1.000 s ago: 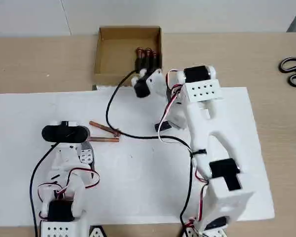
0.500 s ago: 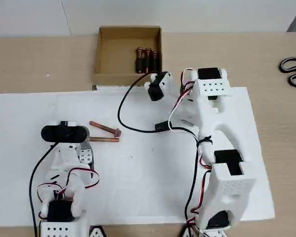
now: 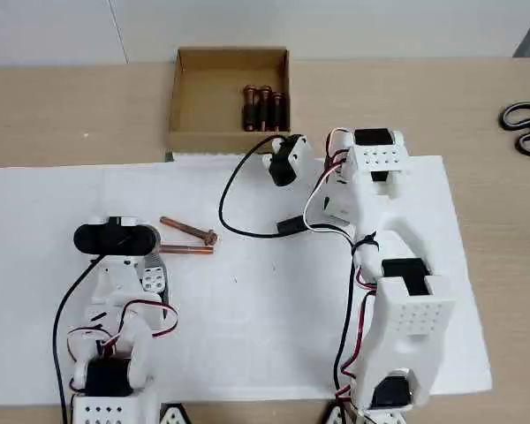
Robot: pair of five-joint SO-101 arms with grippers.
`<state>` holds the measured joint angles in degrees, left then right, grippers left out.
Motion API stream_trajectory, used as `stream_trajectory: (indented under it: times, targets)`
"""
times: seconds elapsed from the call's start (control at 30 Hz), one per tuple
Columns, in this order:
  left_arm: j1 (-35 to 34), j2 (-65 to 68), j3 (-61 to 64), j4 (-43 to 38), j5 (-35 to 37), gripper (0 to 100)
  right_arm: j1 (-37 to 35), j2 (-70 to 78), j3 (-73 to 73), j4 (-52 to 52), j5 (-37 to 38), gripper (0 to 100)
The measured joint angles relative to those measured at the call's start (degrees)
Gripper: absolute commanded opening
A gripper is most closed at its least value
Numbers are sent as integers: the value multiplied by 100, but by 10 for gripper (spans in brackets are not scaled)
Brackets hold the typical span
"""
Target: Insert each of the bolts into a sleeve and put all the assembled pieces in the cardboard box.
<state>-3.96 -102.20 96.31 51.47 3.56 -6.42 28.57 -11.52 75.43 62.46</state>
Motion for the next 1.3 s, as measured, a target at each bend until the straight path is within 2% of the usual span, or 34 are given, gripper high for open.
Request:
stream_trajectory:
  times: [0.13, 0.33, 0.6, 0.7, 0.83, 1.03, 1.3]
  targets:
    - [0, 0, 0, 0, 0, 6, 0, 105, 0, -70, 0, 169]
    - [0, 0, 0, 0, 0, 6, 9, 211, -88, -105, 9, 0]
    - [0, 0, 0, 0, 0, 6, 9, 246, -114, -158, -167, 2]
    - [0, 0, 0, 0, 0, 6, 9, 325, -378, 62, -536, 4]
    - [0, 0, 0, 0, 0, 6, -141, 325, -993, 932, -1160, 4]
    - [0, 0, 0, 0, 0, 6, -624, -466, -1327, 1952, -2119, 4]
    - [0, 0, 0, 0, 0, 6, -712, -1925, -1336, 2277, -3982, 3]
